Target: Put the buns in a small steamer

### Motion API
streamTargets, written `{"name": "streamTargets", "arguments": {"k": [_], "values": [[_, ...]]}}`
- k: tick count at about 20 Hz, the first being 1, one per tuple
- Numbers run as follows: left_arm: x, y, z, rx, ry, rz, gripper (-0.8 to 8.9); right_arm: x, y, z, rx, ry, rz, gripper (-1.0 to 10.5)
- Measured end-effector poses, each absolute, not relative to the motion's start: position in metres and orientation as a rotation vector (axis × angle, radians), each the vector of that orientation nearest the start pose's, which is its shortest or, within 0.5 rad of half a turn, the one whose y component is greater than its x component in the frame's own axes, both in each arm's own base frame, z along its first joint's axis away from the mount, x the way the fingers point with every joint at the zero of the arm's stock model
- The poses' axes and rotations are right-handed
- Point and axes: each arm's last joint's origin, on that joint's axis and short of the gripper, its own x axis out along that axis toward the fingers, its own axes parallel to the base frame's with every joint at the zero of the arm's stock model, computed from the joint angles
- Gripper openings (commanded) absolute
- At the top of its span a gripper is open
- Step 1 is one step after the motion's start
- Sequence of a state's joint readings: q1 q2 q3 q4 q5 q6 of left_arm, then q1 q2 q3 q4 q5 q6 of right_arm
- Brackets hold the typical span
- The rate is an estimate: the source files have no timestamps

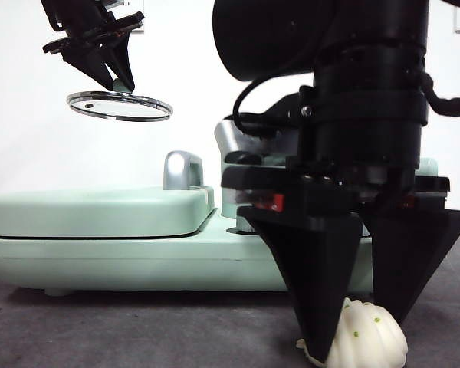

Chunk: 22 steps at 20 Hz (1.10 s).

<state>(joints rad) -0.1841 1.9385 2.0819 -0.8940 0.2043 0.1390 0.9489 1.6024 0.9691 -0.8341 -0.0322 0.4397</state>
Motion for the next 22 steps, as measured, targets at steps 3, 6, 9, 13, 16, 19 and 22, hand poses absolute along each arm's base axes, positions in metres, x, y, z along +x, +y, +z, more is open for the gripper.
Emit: {"name": "streamTargets", "arguments": {"k": [3,6,9,13,16,19,22], "values": [[0.411,-0.082,0.379,0.123,0.729,-0.421,0.46,0.159,0.220,0.173,-0.324,1.480,0.463,2.1],[0.411,-0.082,0.379,0.123,0.729,-0.421,0.46,0.158,0.220,0.175,-0.323,1.502,0.470,2.1],[0.411,-0.082,0.379,0.123,0.728,-0.421,0.46,0.160,0.222,0.195,-0.349,1.539,0.463,2.1],[0.411,-0.082,0.379,0.123,0.729,-0.421,0.46,0.175,0.233,0.262,-0.365,1.472,0.531,2.1],[0.411,-0.082,0.379,0.122,0.729,-0.421,0.46,0.195,0.227,0.315,-0.318,1.361,0.570,2.2],[0.411,-0.082,0.379,0.122,0.729,-0.421,0.46,0.221,0.209,0.354,-0.280,1.249,0.538,2.2],[0.411,-0.083,0.379,0.123,0.729,-0.423,0.46,0.261,0.201,0.364,-0.258,1.205,0.502,2.2]]}}
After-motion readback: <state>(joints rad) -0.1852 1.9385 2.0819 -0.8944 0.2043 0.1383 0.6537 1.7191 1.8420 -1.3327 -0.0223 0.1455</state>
